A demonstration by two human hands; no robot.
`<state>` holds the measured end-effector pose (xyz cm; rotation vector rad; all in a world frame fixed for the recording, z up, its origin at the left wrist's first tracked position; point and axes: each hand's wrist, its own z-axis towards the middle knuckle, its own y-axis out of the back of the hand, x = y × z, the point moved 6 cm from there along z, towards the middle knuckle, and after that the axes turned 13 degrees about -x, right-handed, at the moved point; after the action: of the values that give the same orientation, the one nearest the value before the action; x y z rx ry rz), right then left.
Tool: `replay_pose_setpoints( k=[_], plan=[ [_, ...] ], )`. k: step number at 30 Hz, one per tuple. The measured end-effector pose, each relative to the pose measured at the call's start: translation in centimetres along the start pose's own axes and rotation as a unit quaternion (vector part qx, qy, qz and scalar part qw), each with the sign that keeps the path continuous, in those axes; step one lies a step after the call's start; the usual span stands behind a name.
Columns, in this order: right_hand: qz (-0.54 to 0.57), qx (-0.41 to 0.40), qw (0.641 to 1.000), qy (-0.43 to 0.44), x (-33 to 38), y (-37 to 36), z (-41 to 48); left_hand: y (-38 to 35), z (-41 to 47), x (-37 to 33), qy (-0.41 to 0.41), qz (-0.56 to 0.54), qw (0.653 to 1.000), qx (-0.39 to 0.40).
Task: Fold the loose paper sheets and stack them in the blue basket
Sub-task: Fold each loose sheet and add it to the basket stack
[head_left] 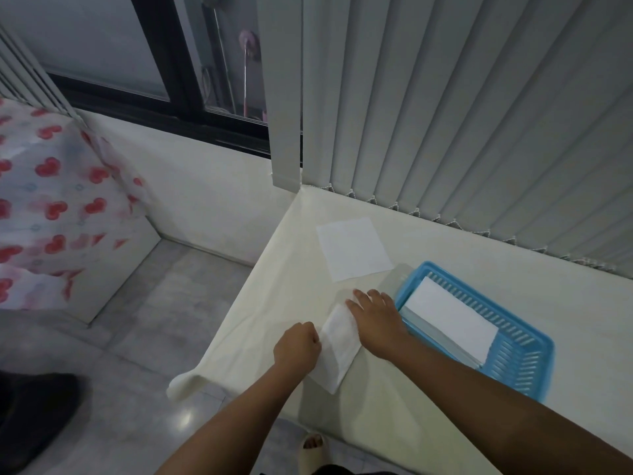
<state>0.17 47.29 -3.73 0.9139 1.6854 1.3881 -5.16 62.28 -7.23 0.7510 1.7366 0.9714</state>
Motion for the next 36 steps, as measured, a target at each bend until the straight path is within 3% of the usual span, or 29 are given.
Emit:
replay_pose_setpoints(
  k=[5,9,12,15,17,20,22,26,29,31,36],
  plan=[
    [0.16,-0.092,0.976,-0.119,-0.7,2.5,-2.7,1.5,1.2,-1.3,-0.004,-0.094,0.996,-0.006],
    [0.334,-0.031,0.902,-0.273,-1.2,2.0,-5.5,2.9,2.3,-1.9,0.096,-0.275,0.957,0.0],
    [0.506,0.053,0.767,-0.39,-0.1,0.9,-7.4,2.9,2.6,-2.9,0.203,-0.432,0.879,0.016],
    [0.616,0.097,0.646,-0.44,1.0,0.5,-8.1,2.3,2.5,-5.2,0.249,-0.557,0.789,0.066],
    [0.68,0.067,0.568,-0.459,0.8,1.1,-7.7,2.2,2.3,-6.9,0.236,-0.59,0.766,0.095],
    [0.715,-0.029,0.475,-0.513,-1.2,2.5,-6.9,2.3,1.7,-9.2,0.2,-0.599,0.764,0.132],
    [0.706,-0.079,0.472,-0.522,-3.0,3.2,-6.6,2.1,1.2,-10.3,0.192,-0.594,0.766,0.154],
    [0.665,-0.123,0.545,-0.496,-6.0,4.6,-7.2,1.5,1.5,-11.1,0.212,-0.597,0.757,0.158],
    [0.631,-0.152,0.576,-0.498,-8.2,4.9,-8.6,1.8,2.0,-12.1,0.204,-0.579,0.776,0.145],
    [0.621,-0.166,0.57,-0.511,-9.9,4.7,-9.7,1.8,2.2,-13.3,0.183,-0.56,0.794,0.148],
    [0.625,-0.218,0.517,-0.543,-13.7,3.9,-12.3,1.6,2.5,-17.2,0.117,-0.485,0.855,0.141]
  ],
)
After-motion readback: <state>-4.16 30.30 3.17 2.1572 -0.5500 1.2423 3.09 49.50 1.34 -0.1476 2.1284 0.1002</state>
